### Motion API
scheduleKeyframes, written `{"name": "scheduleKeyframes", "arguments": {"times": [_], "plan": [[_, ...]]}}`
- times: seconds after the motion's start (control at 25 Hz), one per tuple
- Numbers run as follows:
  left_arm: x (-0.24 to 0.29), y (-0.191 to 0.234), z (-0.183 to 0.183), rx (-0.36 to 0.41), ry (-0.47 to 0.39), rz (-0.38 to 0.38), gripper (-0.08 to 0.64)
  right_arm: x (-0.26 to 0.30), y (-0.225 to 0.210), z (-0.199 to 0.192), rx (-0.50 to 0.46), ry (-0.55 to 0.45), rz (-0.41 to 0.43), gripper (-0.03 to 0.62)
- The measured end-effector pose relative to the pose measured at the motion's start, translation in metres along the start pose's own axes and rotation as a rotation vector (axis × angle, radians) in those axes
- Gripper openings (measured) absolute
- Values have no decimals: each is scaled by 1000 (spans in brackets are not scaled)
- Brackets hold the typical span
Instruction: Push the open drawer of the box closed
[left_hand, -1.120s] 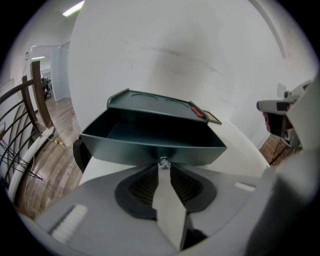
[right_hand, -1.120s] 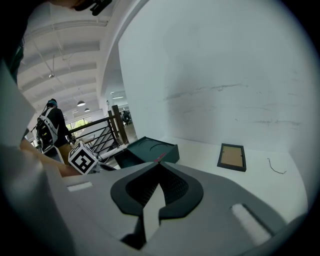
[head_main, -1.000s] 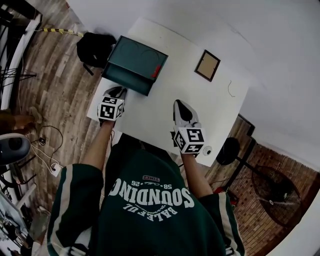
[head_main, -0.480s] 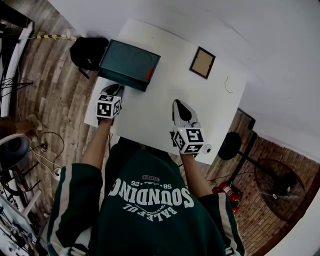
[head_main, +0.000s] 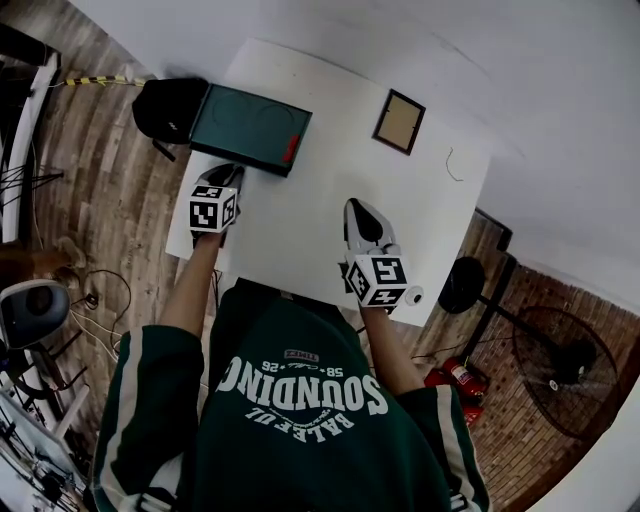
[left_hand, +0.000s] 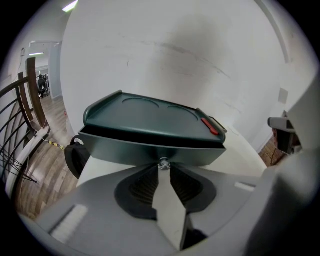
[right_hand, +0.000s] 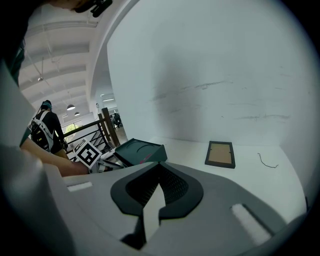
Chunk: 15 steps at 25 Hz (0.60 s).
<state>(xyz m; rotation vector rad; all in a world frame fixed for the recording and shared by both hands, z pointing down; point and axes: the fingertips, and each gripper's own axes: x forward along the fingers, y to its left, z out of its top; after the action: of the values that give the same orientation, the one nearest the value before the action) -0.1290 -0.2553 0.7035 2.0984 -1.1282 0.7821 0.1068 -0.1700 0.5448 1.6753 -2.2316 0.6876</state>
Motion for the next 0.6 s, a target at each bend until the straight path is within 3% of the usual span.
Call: {"name": "scheduleKeyframes", "arguments": {"times": [0.6], "plan": [[13, 1, 12, -10, -4, -3, 124, -1, -10, -3, 33, -3, -18, 2]]}}
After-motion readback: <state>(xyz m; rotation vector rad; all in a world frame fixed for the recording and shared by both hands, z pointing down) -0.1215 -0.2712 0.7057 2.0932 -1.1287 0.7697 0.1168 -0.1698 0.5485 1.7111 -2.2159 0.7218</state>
